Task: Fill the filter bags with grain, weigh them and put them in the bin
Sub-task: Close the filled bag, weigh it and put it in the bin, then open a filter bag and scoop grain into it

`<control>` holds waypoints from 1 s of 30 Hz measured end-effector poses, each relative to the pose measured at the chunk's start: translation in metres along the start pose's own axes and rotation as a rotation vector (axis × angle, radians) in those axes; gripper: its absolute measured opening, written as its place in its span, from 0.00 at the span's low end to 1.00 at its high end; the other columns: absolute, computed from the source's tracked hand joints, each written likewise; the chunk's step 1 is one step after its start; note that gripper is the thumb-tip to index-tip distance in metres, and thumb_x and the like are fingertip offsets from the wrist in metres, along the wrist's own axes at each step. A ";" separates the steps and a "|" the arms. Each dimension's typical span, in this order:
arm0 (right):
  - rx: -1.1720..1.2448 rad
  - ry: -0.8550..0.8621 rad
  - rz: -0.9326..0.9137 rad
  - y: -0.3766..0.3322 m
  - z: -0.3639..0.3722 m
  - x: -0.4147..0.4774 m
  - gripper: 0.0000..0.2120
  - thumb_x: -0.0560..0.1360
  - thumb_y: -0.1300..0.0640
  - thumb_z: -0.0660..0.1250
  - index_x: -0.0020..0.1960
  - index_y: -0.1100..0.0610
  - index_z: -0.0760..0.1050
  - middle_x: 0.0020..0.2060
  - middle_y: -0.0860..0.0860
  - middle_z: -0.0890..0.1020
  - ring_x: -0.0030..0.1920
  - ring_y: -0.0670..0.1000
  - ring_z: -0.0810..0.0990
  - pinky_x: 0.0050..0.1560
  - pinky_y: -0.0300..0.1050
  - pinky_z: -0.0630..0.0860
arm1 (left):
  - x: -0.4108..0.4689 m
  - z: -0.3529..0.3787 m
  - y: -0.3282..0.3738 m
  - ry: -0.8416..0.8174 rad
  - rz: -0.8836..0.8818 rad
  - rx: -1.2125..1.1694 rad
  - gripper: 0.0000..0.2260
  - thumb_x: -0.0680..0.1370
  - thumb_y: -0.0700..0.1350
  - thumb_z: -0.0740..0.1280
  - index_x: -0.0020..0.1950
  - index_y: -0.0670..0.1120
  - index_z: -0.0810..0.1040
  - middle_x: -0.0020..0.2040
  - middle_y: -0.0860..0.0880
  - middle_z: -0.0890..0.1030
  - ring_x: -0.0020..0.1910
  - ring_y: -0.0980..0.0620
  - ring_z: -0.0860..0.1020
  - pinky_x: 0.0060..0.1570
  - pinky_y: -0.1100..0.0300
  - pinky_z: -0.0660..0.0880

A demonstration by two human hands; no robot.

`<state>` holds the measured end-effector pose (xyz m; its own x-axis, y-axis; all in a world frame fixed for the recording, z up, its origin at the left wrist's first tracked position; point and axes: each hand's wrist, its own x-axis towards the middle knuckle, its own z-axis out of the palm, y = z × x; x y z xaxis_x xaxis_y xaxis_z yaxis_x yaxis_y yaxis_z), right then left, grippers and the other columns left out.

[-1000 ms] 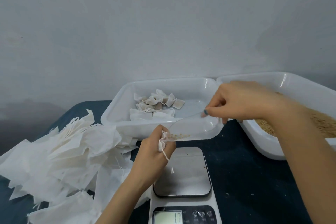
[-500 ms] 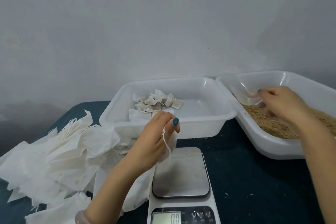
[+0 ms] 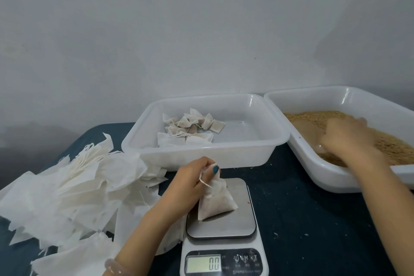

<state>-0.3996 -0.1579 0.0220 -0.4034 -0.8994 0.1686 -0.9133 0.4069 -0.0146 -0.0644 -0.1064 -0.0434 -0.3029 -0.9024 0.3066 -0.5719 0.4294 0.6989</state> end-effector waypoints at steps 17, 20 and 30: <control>1.069 0.144 -0.558 -0.097 0.060 -0.107 0.18 0.77 0.50 0.66 0.31 0.48 0.67 0.22 0.44 0.70 0.25 0.46 0.67 0.29 0.35 0.60 | -0.006 -0.010 -0.019 0.097 -0.061 0.019 0.10 0.80 0.56 0.64 0.59 0.57 0.76 0.52 0.62 0.80 0.52 0.64 0.77 0.50 0.72 0.72; 1.012 0.138 -0.577 -0.097 0.069 -0.106 0.19 0.77 0.49 0.66 0.30 0.47 0.66 0.23 0.43 0.70 0.25 0.45 0.67 0.29 0.37 0.61 | -0.006 -0.010 -0.020 0.094 -0.063 0.032 0.10 0.80 0.56 0.64 0.59 0.56 0.77 0.52 0.62 0.80 0.53 0.64 0.77 0.51 0.70 0.73; 1.021 0.166 -0.619 -0.101 0.076 -0.104 0.21 0.77 0.50 0.67 0.29 0.46 0.64 0.23 0.42 0.70 0.25 0.45 0.67 0.30 0.32 0.65 | -0.005 -0.013 -0.020 0.074 -0.096 0.085 0.08 0.80 0.58 0.63 0.57 0.59 0.76 0.50 0.62 0.80 0.52 0.64 0.77 0.51 0.66 0.74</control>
<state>-0.2700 -0.1178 -0.0693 0.0624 -0.8353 0.5463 -0.6026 -0.4679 -0.6465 -0.0414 -0.1106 -0.0502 -0.1882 -0.9385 0.2896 -0.6594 0.3392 0.6709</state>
